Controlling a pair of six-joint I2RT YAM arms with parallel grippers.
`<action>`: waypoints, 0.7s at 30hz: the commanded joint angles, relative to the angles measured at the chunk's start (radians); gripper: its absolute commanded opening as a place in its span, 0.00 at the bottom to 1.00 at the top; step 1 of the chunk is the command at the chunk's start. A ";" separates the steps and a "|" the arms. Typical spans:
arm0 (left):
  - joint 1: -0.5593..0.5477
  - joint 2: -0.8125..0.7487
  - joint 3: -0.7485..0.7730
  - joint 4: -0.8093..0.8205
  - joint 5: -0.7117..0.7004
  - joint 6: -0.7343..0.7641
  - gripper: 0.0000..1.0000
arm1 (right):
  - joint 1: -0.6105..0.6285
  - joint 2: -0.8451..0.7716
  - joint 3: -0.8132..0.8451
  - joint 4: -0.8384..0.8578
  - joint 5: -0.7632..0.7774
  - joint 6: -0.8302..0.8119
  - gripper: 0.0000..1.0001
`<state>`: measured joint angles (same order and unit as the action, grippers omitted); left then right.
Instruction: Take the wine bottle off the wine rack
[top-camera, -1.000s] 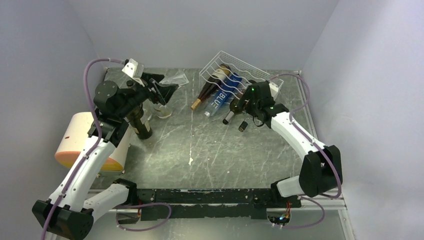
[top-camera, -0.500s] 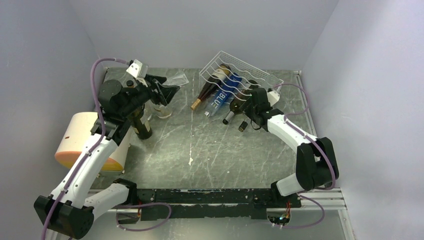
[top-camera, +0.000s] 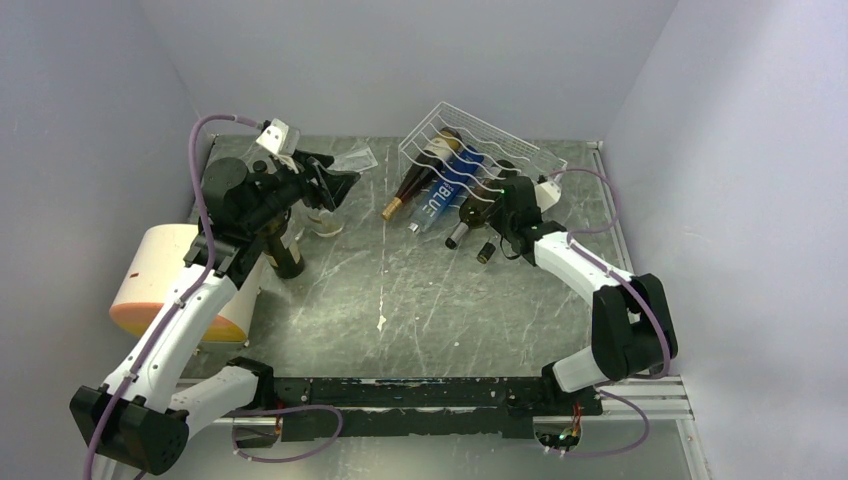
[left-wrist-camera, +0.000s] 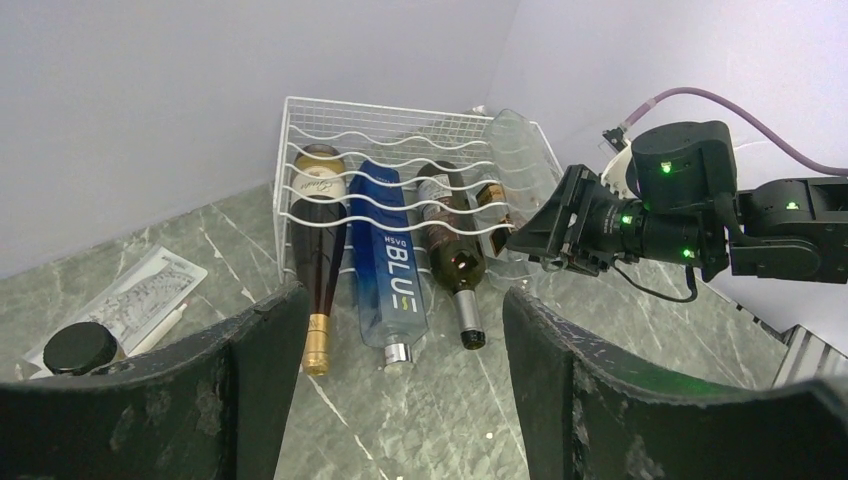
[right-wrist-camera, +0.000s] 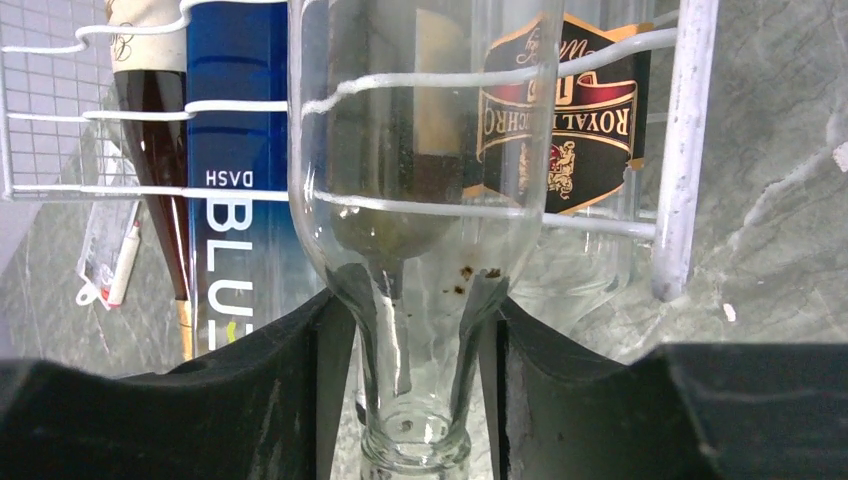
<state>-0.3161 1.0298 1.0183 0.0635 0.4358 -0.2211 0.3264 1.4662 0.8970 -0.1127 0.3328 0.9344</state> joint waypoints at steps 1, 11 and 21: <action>-0.004 0.002 0.022 0.007 -0.013 0.019 0.74 | -0.010 -0.010 -0.020 0.059 0.017 0.022 0.49; -0.006 0.000 0.020 0.003 -0.031 0.024 0.74 | -0.013 -0.135 -0.086 0.152 -0.024 -0.064 0.29; -0.006 0.011 0.017 0.008 -0.023 0.015 0.73 | -0.024 -0.257 -0.171 0.224 -0.106 -0.085 0.00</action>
<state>-0.3176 1.0344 1.0183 0.0620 0.4129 -0.2131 0.3180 1.2781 0.7635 -0.0212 0.2703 0.8616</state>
